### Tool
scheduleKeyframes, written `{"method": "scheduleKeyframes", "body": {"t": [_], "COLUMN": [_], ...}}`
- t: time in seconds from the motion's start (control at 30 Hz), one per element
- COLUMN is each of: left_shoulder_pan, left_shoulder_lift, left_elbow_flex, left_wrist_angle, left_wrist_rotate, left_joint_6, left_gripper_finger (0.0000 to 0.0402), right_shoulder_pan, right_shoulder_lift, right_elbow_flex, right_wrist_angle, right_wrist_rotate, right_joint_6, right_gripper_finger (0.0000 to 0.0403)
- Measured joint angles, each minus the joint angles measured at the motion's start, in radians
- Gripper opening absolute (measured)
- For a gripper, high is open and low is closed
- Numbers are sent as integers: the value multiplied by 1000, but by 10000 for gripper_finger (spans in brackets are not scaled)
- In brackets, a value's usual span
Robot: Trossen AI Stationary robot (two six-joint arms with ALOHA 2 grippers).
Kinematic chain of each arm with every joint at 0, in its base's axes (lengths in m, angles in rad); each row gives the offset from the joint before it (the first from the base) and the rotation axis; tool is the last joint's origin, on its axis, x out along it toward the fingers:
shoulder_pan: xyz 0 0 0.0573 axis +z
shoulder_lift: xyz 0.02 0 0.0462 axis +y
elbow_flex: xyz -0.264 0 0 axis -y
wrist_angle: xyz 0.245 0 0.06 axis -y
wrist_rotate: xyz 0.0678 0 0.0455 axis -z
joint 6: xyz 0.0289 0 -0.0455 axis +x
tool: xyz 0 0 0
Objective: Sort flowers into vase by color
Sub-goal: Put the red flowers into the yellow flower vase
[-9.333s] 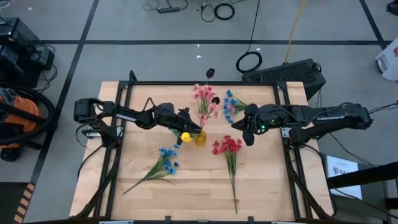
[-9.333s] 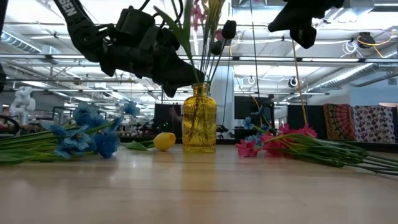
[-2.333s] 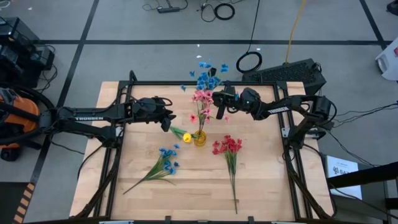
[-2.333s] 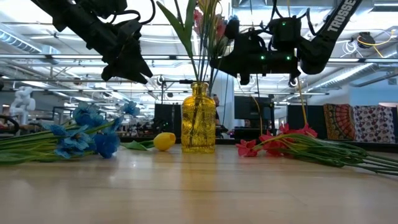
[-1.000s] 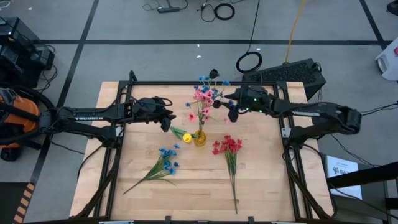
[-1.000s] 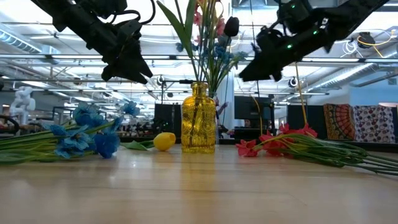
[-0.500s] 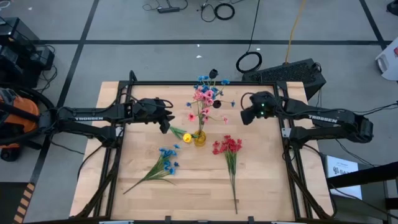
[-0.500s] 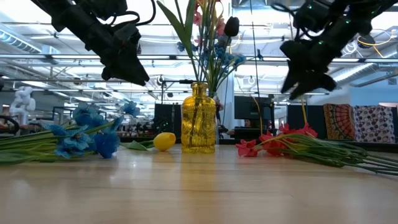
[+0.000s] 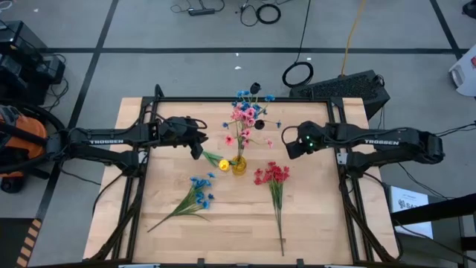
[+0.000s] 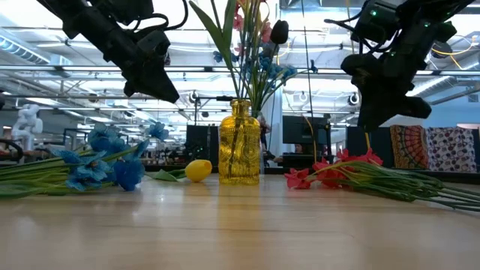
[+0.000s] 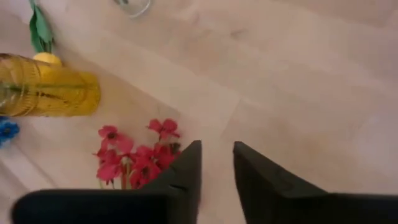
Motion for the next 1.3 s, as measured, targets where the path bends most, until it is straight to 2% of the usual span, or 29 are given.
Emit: {"method": "scheduleKeyframes", "body": {"t": [0.13,0.2,0.37,0.53,0.63,0.77,0.9,1.0,1.13,1.3], "left_shoulder_pan": [0,0,0,16,49,133,227,286,332,356], "left_shoulder_lift": [0,0,0,0,0,0,0,0,0,0], "left_elbow_flex": [0,0,0,0,0,0,0,0,0,0], "left_wrist_angle": [1,1,1,0,-7,-47,-86,-88,-82,-86], "left_wrist_rotate": [-3,-17,-25,-44,-85,-69,-18,23,33,36], "left_joint_6": [-2,-2,26,97,130,130,184,238,280,293], "left_gripper_finger": [88,88,104,152,181,199,201,201,201,201], "right_shoulder_pan": [46,72,160,296,382,481,530,546,569,604], "right_shoulder_lift": [10,10,9,10,43,170,348,466,582,670], "right_elbow_flex": [0,0,0,6,68,253,464,574,655,666], "right_wrist_angle": [0,0,-34,-86,-164,-400,-579,-592,-514,-497], "right_wrist_rotate": [1,1,8,57,88,116,113,107,110,43], "right_joint_6": [67,91,221,414,519,611,628,582,485,584], "right_gripper_finger": [21,6,1,1,0,0,0,0,1,26]}}
